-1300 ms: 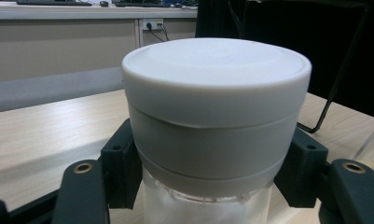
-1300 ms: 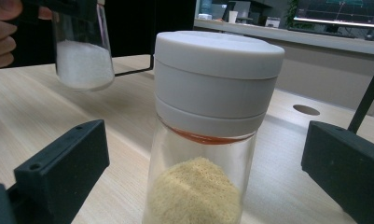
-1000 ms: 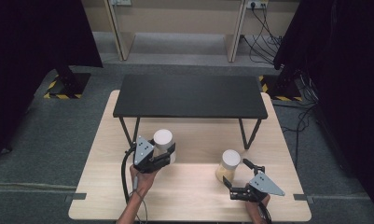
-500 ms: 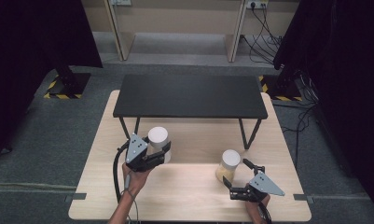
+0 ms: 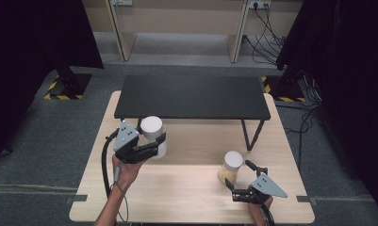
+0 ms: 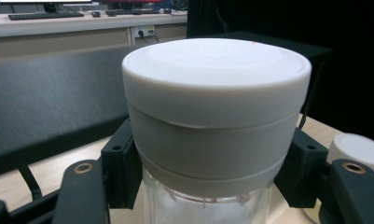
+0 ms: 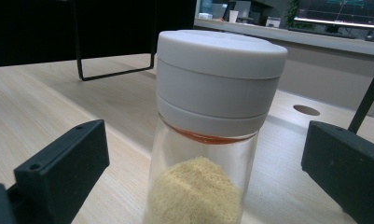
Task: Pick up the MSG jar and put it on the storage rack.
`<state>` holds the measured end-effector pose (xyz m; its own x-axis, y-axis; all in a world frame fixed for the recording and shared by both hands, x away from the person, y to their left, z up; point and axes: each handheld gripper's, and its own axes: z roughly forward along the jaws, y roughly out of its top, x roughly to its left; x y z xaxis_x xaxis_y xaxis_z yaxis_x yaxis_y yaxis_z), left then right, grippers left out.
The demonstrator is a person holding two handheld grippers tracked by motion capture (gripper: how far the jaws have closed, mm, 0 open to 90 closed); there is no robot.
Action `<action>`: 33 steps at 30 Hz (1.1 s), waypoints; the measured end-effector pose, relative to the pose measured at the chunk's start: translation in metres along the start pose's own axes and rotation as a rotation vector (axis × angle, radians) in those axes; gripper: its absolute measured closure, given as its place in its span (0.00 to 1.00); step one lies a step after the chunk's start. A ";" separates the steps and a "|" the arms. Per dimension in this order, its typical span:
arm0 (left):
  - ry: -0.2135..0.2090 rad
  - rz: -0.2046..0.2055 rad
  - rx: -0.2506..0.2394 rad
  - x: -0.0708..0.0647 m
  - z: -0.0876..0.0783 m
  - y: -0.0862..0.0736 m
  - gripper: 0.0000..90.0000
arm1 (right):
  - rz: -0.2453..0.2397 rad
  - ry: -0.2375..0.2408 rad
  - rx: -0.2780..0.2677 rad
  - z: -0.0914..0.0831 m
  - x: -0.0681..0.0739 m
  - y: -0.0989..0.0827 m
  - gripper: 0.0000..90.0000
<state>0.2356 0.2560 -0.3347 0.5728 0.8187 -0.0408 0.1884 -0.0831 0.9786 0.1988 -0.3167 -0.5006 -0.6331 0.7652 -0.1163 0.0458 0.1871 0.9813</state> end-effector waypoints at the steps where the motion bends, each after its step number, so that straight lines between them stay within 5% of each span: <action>1: 0.005 0.004 0.002 0.000 -0.001 0.005 0.39 | 0.000 -0.001 0.002 0.000 0.000 0.000 0.01; 12: 0.055 -0.006 -0.016 0.006 -0.002 0.049 0.39 | 0.005 0.000 0.002 0.000 0.000 0.000 0.01; 18: 0.108 -0.047 -0.045 0.010 0.007 0.062 0.39 | 0.007 0.002 -0.001 0.000 -0.001 0.000 0.01; 33: 0.235 -0.019 -0.025 0.008 0.050 0.085 0.39 | 0.025 0.008 -0.007 -0.001 -0.003 -0.002 0.01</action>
<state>0.2958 0.2268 -0.2621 0.3668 0.9302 -0.0144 0.1758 -0.0541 0.9829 0.2003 -0.3201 -0.5017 -0.6377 0.7649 -0.0908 0.0563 0.1638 0.9849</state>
